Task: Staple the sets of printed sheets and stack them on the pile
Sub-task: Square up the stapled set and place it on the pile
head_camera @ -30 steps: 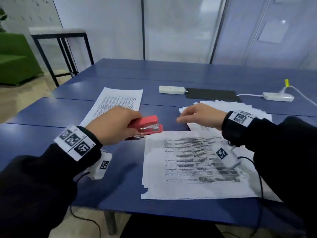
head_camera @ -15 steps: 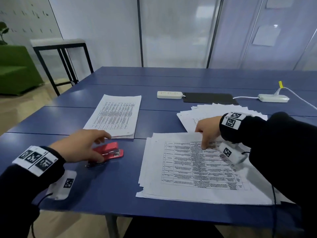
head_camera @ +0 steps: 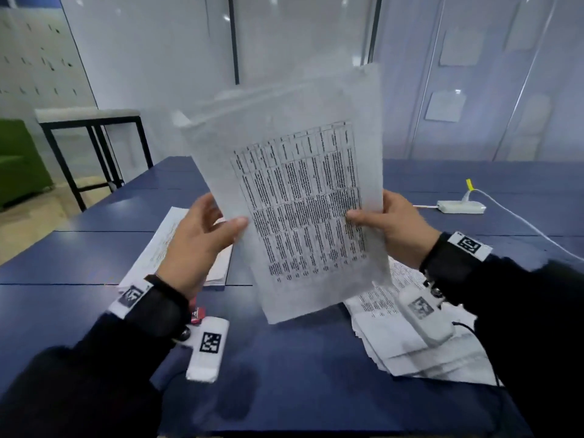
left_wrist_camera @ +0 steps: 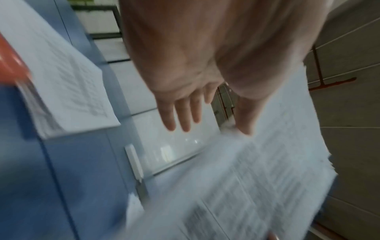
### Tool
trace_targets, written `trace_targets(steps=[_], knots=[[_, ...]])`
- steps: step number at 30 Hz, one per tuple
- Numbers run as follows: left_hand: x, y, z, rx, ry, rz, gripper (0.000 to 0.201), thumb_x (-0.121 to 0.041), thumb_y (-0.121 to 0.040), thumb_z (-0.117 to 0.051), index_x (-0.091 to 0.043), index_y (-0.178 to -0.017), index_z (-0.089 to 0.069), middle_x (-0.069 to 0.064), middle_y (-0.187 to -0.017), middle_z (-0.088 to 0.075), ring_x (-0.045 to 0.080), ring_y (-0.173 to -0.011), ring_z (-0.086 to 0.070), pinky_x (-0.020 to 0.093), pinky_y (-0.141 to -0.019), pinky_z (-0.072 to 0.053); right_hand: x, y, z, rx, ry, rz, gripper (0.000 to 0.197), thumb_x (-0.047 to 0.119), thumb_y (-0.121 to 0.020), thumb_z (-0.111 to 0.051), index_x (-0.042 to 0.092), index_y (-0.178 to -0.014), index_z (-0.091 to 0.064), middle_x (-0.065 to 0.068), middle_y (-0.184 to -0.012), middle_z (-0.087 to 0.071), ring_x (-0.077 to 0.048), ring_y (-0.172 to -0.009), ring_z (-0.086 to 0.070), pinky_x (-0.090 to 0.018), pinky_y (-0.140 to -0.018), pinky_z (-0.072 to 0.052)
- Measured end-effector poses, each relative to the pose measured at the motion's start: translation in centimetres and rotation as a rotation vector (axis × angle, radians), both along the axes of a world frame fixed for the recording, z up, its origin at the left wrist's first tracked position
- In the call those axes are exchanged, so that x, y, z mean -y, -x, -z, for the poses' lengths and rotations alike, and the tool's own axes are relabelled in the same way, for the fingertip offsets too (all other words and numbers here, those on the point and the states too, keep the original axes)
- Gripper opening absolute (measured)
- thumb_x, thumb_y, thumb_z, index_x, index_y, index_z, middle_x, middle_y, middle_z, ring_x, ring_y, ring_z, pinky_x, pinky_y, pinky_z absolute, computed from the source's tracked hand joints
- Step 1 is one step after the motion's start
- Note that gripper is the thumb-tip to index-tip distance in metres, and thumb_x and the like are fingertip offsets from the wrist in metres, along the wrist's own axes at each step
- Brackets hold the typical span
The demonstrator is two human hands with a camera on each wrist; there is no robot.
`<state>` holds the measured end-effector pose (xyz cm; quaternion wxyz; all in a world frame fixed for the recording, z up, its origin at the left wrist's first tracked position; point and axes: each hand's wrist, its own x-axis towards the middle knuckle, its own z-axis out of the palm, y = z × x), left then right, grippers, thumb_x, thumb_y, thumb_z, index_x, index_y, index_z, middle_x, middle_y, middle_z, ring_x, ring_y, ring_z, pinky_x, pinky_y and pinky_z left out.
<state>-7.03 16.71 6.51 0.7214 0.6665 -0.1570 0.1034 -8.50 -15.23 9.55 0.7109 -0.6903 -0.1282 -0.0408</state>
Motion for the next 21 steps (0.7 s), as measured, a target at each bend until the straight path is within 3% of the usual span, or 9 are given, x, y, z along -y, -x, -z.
trace_targets(steps=[2, 4, 6, 7, 9, 10, 13, 16, 21], knots=[[2.3, -0.3, -1.9, 0.089, 0.118, -0.170, 0.020, -0.004, -0.093, -0.073, -0.015, -0.110, -0.072, -0.002, -0.102, -0.079, 0.017, -0.097, -0.073, 0.040, -0.090, -0.057, -1.3, 0.3, 0.2, 0.024, -0.036, 0.033, 0.030, -0.003, -0.086, -0.071, 0.004, -0.114, -0.066, -0.009, -0.102, -0.077, -0.021, -0.090, -0.074, -0.034, -0.081, -0.060], [3.4, -0.7, -4.0, 0.159, 0.169, -0.278, 0.013, -0.005, -0.093, -0.073, -0.018, -0.094, -0.072, -0.008, -0.085, -0.078, 0.009, -0.081, -0.070, 0.033, -0.080, -0.059, -2.2, 0.6, -0.4, 0.068, -0.053, 0.102, 0.027, -0.006, -0.090, -0.069, 0.005, -0.114, -0.065, -0.005, -0.100, -0.078, -0.019, -0.091, -0.074, -0.036, -0.083, -0.059], [3.8, -1.3, -5.8, 0.226, 0.163, -0.310, 0.011, -0.017, -0.092, -0.077, -0.016, -0.086, -0.067, -0.005, -0.079, -0.073, 0.013, -0.075, -0.064, 0.041, -0.074, -0.058, -2.9, 0.7, -2.0, 0.140, -0.092, 0.188, 0.025, -0.003, -0.091, -0.070, 0.006, -0.114, -0.066, -0.004, -0.104, -0.078, -0.020, -0.096, -0.074, -0.042, -0.092, -0.059], [3.8, -1.4, -6.7, 0.262, 0.139, -0.337, 0.024, -0.029, -0.091, -0.078, -0.011, -0.085, -0.063, 0.003, -0.079, -0.067, 0.019, -0.073, -0.057, 0.051, -0.071, -0.055, -3.2, 0.7, -3.0, 0.174, -0.123, 0.217, 0.025, 0.000, -0.091, -0.071, 0.006, -0.115, -0.066, -0.006, -0.108, -0.078, -0.023, -0.101, -0.074, -0.047, -0.098, -0.057], [3.5, -1.5, -8.2, 0.347, 0.049, -0.385, 0.055, -0.050, -0.088, -0.076, 0.000, -0.093, -0.055, 0.008, -0.084, -0.056, 0.021, -0.076, -0.047, 0.064, -0.072, -0.048, -3.9, 0.6, -4.9, 0.234, -0.164, 0.244, 0.026, 0.005, -0.092, -0.074, 0.004, -0.116, -0.068, -0.012, -0.113, -0.077, -0.030, -0.108, -0.073, -0.053, -0.101, -0.056], [3.3, -1.5, -8.6, 0.384, 0.014, -0.380, 0.058, -0.053, -0.089, -0.075, 0.000, -0.099, -0.056, 0.008, -0.091, -0.059, 0.020, -0.081, -0.052, 0.066, -0.079, -0.049, -4.2, 0.6, -5.4, 0.258, -0.160, 0.255, 0.027, 0.008, -0.091, -0.076, 0.004, -0.117, -0.069, -0.013, -0.113, -0.077, -0.031, -0.109, -0.073, -0.054, -0.101, -0.056], [3.5, 0.0, -8.2, 0.439, -0.119, -0.284, 0.042, -0.045, -0.092, -0.075, -0.018, -0.118, -0.055, 0.007, -0.118, -0.070, 0.026, -0.109, -0.068, 0.055, -0.098, -0.054, -4.6, 0.6, -5.0, 0.283, -0.111, 0.248, 0.026, 0.011, -0.090, -0.078, 0.003, -0.114, -0.072, -0.012, -0.112, -0.077, -0.029, -0.108, -0.074, -0.052, -0.100, -0.057], [2.9, 1.2, -5.4, 0.349, -0.156, -0.172, 0.054, -0.036, -0.087, -0.082, -0.020, -0.126, -0.048, -0.008, -0.124, -0.069, 0.014, -0.118, -0.067, 0.041, -0.102, -0.054, -4.4, 0.4, -2.1, 0.202, -0.076, 0.235, 0.025, 0.010, -0.086, -0.082, 0.006, -0.109, -0.074, -0.010, -0.108, -0.079, -0.027, -0.105, -0.075, -0.050, -0.101, -0.057], [2.8, 0.8, -2.9, 0.242, -0.196, -0.156, 0.053, -0.012, -0.089, -0.081, -0.033, -0.125, -0.048, -0.019, -0.119, -0.071, 0.006, -0.114, -0.069, 0.046, -0.104, -0.055, -5.0, -0.8, -0.9, 0.145, -0.046, 0.245, 0.027, 0.009, -0.084, -0.083, 0.004, -0.109, -0.074, -0.010, -0.106, -0.079, -0.029, -0.104, -0.075, -0.052, -0.101, -0.056]])
